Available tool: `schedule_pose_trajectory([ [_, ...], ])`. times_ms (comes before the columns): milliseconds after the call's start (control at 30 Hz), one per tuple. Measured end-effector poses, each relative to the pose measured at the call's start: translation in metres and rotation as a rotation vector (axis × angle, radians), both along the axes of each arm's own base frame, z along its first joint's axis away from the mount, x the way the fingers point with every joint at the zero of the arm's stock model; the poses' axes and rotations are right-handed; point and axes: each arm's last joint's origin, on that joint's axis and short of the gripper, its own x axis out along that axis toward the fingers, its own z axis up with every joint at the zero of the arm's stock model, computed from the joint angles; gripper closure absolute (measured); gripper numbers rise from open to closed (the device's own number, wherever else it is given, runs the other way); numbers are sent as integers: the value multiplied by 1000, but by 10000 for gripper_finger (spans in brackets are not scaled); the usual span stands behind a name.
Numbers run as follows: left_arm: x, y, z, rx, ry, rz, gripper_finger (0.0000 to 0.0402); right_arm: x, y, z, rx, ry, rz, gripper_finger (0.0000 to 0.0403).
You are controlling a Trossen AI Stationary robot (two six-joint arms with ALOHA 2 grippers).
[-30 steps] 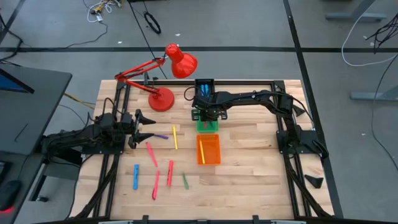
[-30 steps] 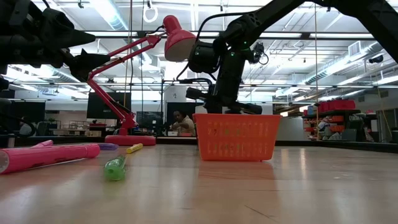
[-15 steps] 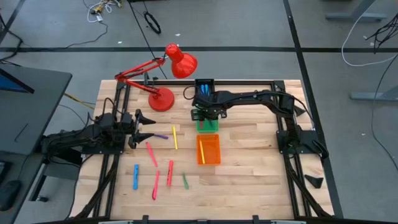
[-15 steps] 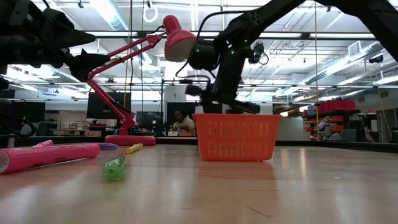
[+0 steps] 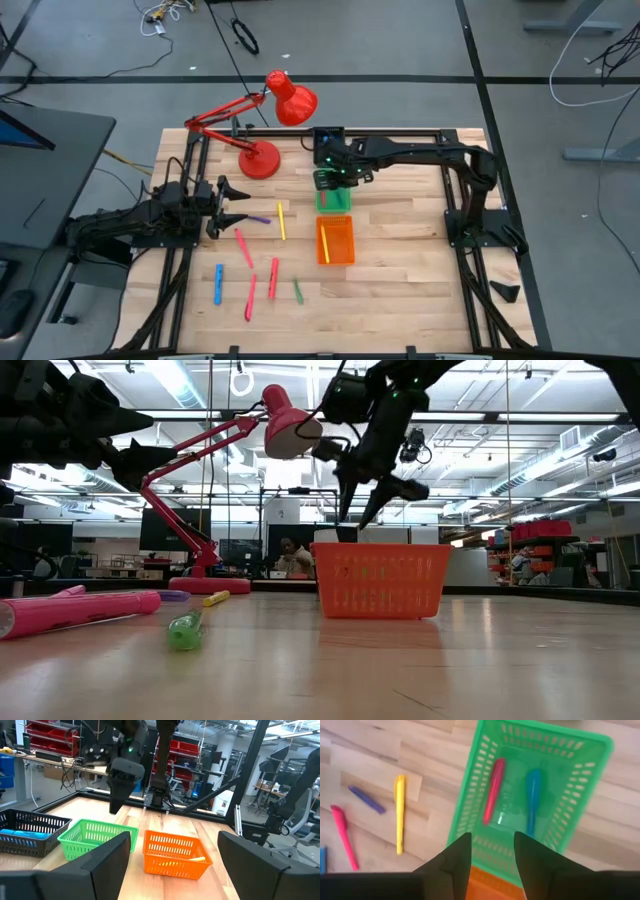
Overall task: Pick & Place Markers
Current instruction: Put the orange highlighter into the black bin
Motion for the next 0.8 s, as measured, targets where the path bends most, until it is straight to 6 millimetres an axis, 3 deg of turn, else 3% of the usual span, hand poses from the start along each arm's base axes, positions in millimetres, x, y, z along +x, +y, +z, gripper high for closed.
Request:
schedule_pose_trajectory([
  [267,0,0,0,0,0,0,94,-16,4,19,-20,21,51,272],
  [800,0,0,0,0,0,-1,94,-25,16,19,0,112,183,376],
])
